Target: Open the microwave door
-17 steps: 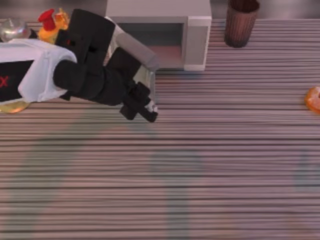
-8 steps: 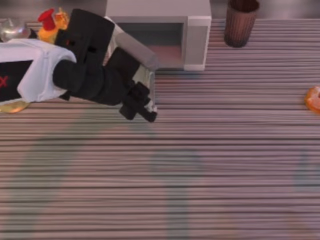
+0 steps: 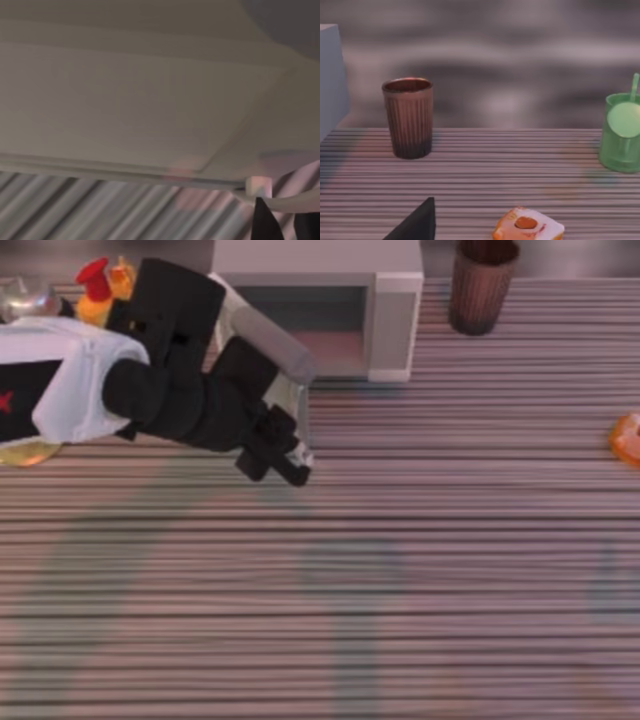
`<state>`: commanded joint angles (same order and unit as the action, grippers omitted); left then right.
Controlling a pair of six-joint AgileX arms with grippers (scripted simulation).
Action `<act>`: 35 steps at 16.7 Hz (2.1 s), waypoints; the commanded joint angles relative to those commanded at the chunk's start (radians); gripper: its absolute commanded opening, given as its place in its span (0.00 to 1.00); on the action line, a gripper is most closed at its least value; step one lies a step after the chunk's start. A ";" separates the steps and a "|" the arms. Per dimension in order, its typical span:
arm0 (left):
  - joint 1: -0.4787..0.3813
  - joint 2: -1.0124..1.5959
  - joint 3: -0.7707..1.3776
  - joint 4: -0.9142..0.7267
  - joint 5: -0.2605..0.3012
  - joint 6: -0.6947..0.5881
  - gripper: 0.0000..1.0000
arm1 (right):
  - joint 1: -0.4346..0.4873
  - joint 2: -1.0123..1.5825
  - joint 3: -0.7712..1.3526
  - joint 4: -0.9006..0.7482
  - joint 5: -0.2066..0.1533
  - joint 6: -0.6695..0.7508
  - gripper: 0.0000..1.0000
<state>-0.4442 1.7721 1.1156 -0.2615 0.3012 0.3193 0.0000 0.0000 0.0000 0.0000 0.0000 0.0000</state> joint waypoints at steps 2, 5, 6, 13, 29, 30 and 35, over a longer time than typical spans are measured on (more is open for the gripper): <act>0.012 -0.006 0.001 -0.004 0.014 0.023 0.00 | 0.000 0.000 0.000 0.000 0.000 0.000 1.00; 0.023 -0.007 -0.003 -0.013 0.027 0.046 0.00 | 0.000 0.000 0.000 0.000 0.000 0.000 1.00; 0.023 -0.007 -0.003 -0.013 0.027 0.046 0.00 | 0.000 0.000 0.000 0.000 0.000 0.000 1.00; 0.023 -0.007 -0.003 -0.013 0.027 0.046 0.00 | 0.000 0.000 0.000 0.000 0.000 0.000 1.00; 0.017 -0.007 -0.006 -0.013 0.034 0.041 0.00 | 0.000 0.000 0.000 0.000 0.000 0.000 1.00; 0.018 -0.006 -0.007 -0.015 0.036 0.044 0.00 | 0.000 0.000 0.000 0.000 0.000 0.000 1.00; 0.046 -0.013 -0.004 -0.033 0.067 0.101 0.00 | 0.000 0.000 0.000 0.000 0.000 0.000 1.00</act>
<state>-0.3981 1.7589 1.1113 -0.2948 0.3686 0.4207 0.0000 0.0000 0.0000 0.0000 0.0000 0.0000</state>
